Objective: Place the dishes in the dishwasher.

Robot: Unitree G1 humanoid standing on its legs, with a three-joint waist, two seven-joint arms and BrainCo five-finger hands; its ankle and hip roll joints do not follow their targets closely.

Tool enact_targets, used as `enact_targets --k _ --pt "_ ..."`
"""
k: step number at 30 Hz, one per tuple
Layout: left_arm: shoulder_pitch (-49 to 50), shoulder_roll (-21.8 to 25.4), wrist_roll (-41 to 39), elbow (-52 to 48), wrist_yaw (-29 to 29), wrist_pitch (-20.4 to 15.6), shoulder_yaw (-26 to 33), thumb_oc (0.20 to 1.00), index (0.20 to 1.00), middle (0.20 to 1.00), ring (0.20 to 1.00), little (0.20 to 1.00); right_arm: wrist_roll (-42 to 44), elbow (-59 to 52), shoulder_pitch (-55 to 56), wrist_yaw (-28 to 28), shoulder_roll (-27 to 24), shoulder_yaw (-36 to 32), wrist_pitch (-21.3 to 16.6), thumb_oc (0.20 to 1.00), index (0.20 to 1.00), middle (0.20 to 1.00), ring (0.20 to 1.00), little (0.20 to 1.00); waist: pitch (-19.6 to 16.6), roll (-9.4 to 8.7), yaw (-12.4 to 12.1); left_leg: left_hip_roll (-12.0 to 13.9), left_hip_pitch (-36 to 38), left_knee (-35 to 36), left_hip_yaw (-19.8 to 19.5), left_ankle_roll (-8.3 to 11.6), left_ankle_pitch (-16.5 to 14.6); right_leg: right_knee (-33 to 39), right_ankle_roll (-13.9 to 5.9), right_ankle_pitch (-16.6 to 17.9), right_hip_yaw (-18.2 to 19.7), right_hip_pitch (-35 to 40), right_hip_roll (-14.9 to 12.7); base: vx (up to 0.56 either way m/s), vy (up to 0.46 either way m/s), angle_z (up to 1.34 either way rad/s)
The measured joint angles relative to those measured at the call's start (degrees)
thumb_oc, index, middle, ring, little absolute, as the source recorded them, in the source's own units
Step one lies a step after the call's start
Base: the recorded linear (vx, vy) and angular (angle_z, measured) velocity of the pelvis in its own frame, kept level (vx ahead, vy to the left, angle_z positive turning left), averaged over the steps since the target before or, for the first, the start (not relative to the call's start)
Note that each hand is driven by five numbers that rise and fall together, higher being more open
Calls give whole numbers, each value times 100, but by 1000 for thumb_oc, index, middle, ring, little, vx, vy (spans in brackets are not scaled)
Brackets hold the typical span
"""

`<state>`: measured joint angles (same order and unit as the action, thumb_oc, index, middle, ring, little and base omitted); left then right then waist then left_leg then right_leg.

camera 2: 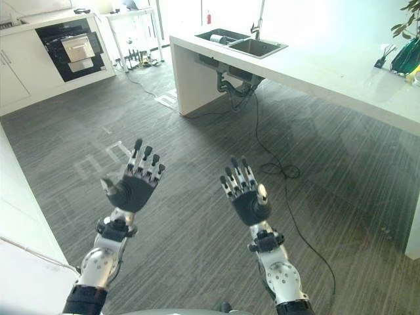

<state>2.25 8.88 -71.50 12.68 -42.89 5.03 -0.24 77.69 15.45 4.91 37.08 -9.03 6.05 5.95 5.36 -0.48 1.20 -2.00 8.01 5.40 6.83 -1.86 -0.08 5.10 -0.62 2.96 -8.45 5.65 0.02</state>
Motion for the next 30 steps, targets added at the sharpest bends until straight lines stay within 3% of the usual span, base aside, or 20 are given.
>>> enact_targets --k 2,6,9,11,16,17,19,22,26,27,28,30 --pt "196 5 23 1452 64 30 15 1000 1000 1000 1000 1000 -2 948 120 -36 32 0 126 1000 1000 1000 1000 1000 5 -2 2 7 -4 0 0 0 1 1 3 -1 -5 -24 6 0 0 0" --pt "416 32 192 2622 91 140 3 1000 1000 1000 1000 1000 9 2036 77 -72 29 -279 356 1000 1000 1000 1000 1000 -3 -33 -15 9 16 -2 -22 -35 24 1 20 -16 -41 29 7 -8 -30 3" --pt "413 354 1081 3442 541 -83 -254 1000 1000 1000 1000 1000 -54 2636 -15 -182 -34 -251 326 1000 1000 1000 1000 1000 0 -17 -24 11 21 -3 -82 -45 32 3 41 -4 -122 54 3 -26 -27 11" --pt "229 641 2010 4223 1075 -169 -539 1000 1000 1000 1000 1000 -738 3384 -93 -496 -166 -240 181 1000 1000 1000 1000 1000 4 -3 -21 10 21 -2 -135 -44 32 26 15 -36 -162 73 0 -5 -26 14" --pt "208 768 3309 4510 1743 -221 -770 1000 1000 1000 1000 1000 -1639 4138 -54 -690 -421 -218 -47 1000 1000 1000 1000 1000 21 91 -12 16 19 0 -150 -43 30 31 3 -75 -172 77 -1 26 -50 2" --pt "41 801 3993 4827 1954 -438 -1139 1000 1000 1000 1000 1000 -1996 4217 -89 -877 -465 -153 -289 1000 1000 1000 1000 1000 -1 113 5 22 22 0 -152 -31 22 32 18 -85 -173 81 7 23 -47 1" --pt "-2 800 4625 4921 2240 -496 -1333 1000 1000 1000 1000 1000 -2431 4273 -117 -1109 -524 -92 -566 1000 1000 1000 1000 1000 -9 135 1 29 18 0 -158 -10 8 30 34 -94 -174 78 16 13 -70 1" --pt "-19 818 4947 4936 2572 -576 -1337 1000 1000 1000 1000 1000 -3315 4409 -225 -1531 -620 144 -938 1000 1000 1000 1000 1000 -7 156 -1 59 15 -1 -163 -37 25 29 65 -115 -175 78 45 35 -108 0" --pt "-28 733 5084 5093 2814 -702 -1331 1000 1000 1000 1000 1000 -3945 4780 -299 -1941 -595 288 -990 1000 1000 1000 1000 1000 -11 175 -4 91 -13 -167 -189 38 -8 -2 117 -164 -181 89 94 -2 -110 5" --pt "-136 736 5255 5148 2835 -761 -1336 1000 1000 1000 1000 1000 -4052 5164 -508 -1989 -576 287 -974 1000 1000 1000 1000 1000 47 102 -39 60 -395 -874 -156 260 -166 -77 220 -262 -177 -12 42 -11 -43 7" --pt "-357 726 5269 5327 2862 -770 -1349 1000 1000 1000 1000 1000 -4155 5380 -757 -2073 -594 304 -888 1000 1000 1000 1000 1000 174 -22 -35 -3 -1012 -2017 -135 362 -193 -240 281 -320 -156 -126 -126 40 29 6" --pt "-592 704 5231 5256 2924 -753 -1339 1000 1000 1000 1000 1000 -4321 5059 -1013 -2202 -797 477 -813 1000 1000 1000 1000 1000 417 12 -33 58 -1937 -3766 -175 760 50 -529 408 -406 -40 -184 -225 142 123 -17"
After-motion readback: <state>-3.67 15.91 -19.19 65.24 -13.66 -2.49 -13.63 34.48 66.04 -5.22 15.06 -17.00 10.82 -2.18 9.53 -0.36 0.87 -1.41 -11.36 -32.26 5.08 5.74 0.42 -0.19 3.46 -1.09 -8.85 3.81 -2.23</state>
